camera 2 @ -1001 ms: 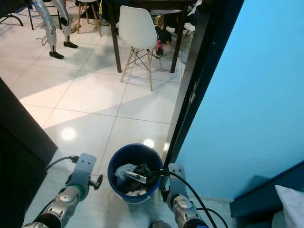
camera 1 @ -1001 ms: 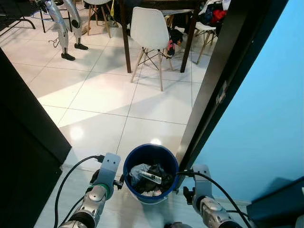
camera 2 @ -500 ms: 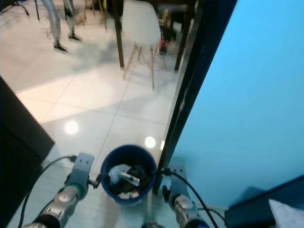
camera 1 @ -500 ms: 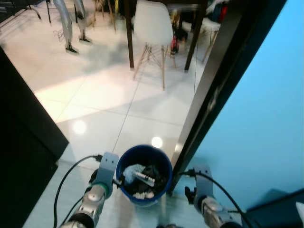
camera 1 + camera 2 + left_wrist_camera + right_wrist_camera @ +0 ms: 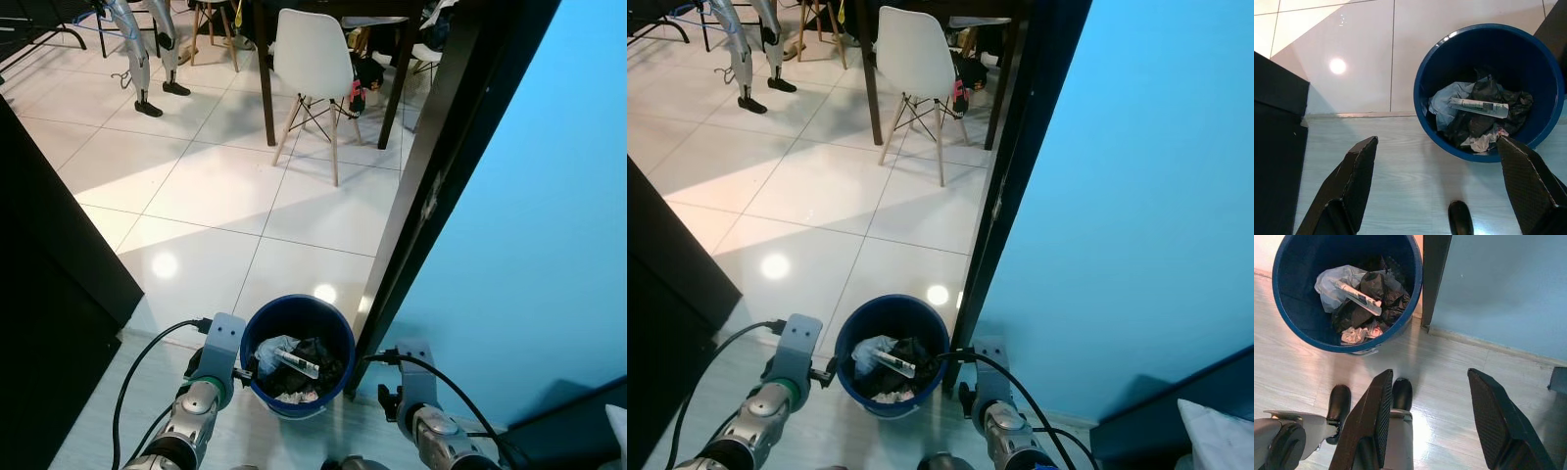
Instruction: Clean up the room
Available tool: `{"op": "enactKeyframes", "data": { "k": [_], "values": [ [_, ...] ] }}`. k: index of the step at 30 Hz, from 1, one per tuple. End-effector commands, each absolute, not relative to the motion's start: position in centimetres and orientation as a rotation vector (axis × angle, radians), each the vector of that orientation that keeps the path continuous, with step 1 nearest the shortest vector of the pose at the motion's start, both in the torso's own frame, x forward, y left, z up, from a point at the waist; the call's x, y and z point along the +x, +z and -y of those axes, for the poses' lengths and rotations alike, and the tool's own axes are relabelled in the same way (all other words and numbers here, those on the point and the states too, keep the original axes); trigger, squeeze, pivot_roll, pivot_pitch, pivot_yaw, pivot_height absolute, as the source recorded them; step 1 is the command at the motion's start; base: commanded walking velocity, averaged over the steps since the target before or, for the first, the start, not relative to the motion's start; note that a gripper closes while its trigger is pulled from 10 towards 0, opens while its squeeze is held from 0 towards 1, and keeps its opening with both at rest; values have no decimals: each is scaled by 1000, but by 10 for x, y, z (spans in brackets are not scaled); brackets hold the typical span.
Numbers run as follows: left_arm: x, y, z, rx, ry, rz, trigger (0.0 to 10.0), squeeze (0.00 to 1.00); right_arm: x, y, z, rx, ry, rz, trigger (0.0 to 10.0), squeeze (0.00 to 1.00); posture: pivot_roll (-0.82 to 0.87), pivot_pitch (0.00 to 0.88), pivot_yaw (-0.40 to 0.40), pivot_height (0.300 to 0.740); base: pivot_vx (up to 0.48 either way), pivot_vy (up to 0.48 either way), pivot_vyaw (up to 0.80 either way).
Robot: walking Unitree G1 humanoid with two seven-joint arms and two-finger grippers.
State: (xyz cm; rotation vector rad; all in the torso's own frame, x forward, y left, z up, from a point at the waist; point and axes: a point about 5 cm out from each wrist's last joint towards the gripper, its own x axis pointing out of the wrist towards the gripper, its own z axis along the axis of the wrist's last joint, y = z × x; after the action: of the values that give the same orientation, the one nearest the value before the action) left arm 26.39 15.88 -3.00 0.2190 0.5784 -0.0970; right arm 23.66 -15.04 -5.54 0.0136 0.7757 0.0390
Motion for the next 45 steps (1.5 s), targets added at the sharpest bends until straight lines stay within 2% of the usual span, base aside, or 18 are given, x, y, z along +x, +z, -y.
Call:
{"op": "enactKeyframes", "data": {
  "k": [1, 13, 24, 39, 45],
  "values": [
    [258, -35, -160, 215, -98, -598, 10000, 0, 230, -60, 150, 19, 37, -807, 10000, 0, 121, 59, 32, 740, 0, 0, 0],
    [256, -37, -159, 219, -104, -604, 10000, 0, 226, -63, 149, 31, 29, -816, 10000, 0, 119, 47, 33, 740, 0, 0, 0],
    [256, -37, -156, 256, -144, -619, 10000, 0, 223, -63, 158, 92, -67, -793, 10000, 0, 127, 21, 55, 740, 0, 0, 0],
    [267, -25, -193, 359, -124, -598, 10000, 0, 230, -58, 130, 113, -73, -738, 10000, 0, 208, 9, 158, 740, 0, 0, 0],
    [274, -17, -197, 377, -125, -570, 10000, 0, 240, -51, 132, 99, -77, -695, 10000, 0, 188, 37, 135, 740, 0, 0, 0]
  ]
}}
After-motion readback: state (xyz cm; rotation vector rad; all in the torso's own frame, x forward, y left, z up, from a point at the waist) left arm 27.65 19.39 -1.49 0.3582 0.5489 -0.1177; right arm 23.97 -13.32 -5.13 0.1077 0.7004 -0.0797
